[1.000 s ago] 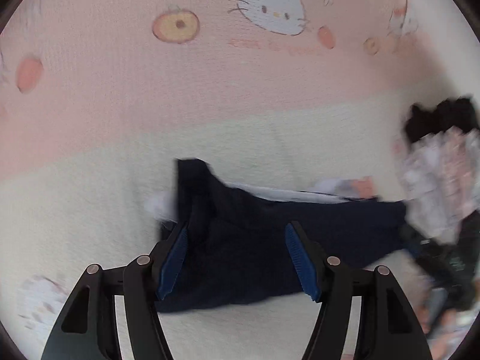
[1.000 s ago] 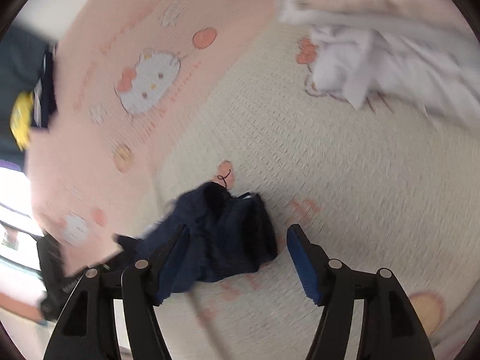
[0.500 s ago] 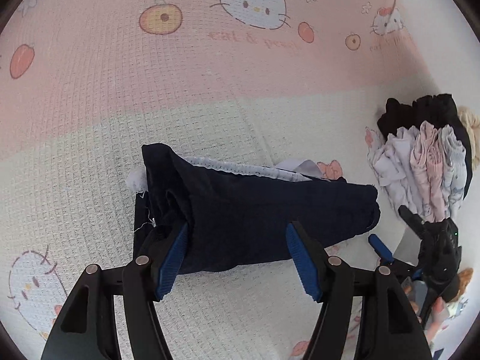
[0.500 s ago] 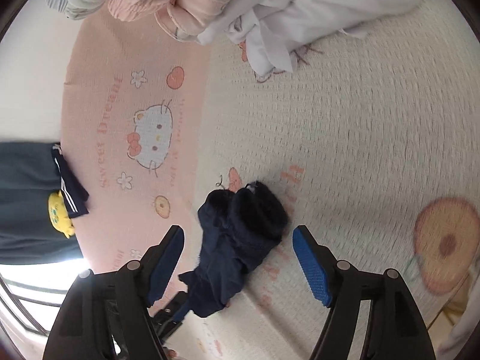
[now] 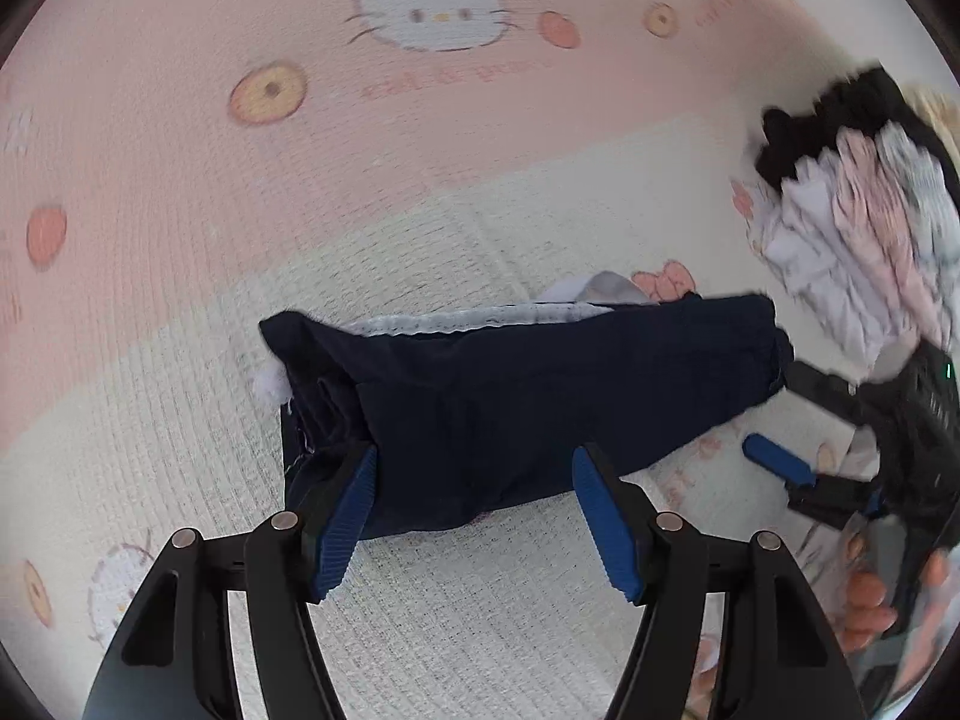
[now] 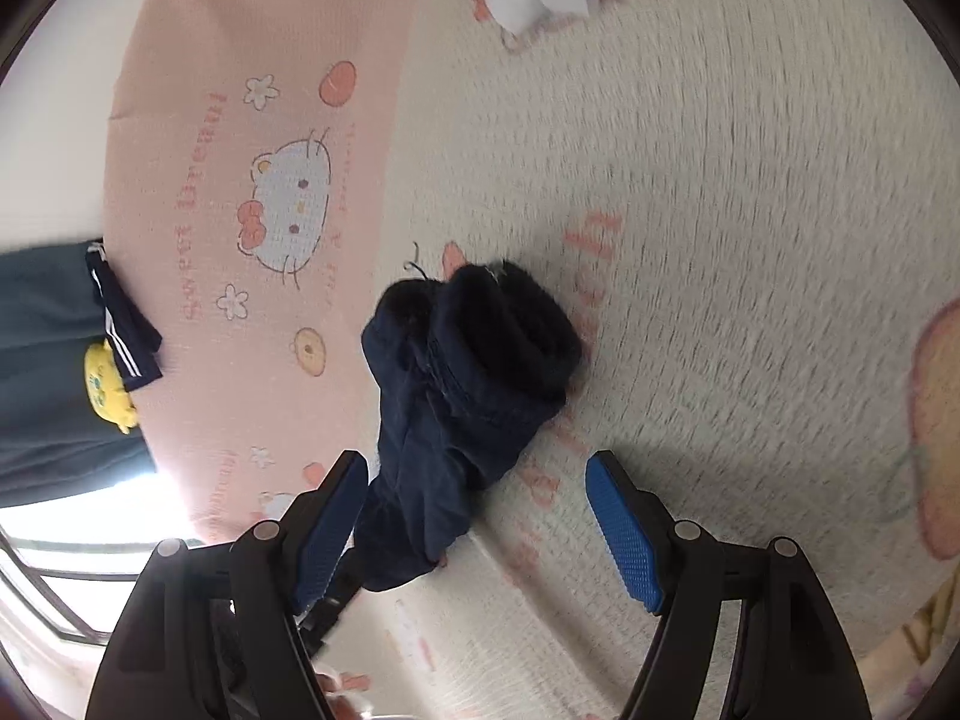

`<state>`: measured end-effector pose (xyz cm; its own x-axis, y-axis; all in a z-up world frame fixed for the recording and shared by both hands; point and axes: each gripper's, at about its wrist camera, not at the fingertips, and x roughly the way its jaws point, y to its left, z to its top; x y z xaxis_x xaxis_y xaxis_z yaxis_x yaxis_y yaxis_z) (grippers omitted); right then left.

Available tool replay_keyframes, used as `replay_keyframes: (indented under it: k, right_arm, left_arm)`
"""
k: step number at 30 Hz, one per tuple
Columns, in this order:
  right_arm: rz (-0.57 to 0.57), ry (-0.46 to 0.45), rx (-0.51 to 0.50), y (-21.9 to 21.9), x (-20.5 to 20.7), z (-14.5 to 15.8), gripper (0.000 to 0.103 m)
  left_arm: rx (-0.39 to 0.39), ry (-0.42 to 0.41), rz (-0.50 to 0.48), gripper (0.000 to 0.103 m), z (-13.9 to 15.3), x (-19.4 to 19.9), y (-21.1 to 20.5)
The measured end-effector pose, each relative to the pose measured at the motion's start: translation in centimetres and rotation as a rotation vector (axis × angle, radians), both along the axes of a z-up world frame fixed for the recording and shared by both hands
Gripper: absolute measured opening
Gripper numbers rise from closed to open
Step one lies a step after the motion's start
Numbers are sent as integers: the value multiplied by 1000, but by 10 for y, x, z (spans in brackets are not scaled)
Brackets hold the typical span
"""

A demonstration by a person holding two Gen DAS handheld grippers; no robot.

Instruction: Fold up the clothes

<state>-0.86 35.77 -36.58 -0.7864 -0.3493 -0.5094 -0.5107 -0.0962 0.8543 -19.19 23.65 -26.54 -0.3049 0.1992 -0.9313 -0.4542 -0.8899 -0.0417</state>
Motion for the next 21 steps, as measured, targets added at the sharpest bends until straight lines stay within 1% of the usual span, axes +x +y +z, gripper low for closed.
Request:
replay_keyframes:
  k: [3,6,9,11,13,15,21]
  right_arm:
    - [2,7,-10,1,12,0,75]
    - [-4,14,-19,2,13,-2,75]
    - [-11,18,-31,3,13,-3,76]
    - [-14,22,-35,4,13,-3,76]
    - [-13,26,-38,5,11,-3,76]
    - [-13,31,-40,6,10,-4,76]
    - [-9,45,-42,8,5,-5,76]
  left_arm:
    - [-99,91,-109,64,-1,16,20]
    - [-232,201,-242,64,-6,37,42]
    - [-390,324,-402,64,-12,62,59]
    - [-476,400,-521,64,-22,79,69]
    - [-550,476,-616,64,-28,95,74]
    - [-610,550,-702,64,-35,109,79]
    - [-659,637,-821,64,-54,113,88]
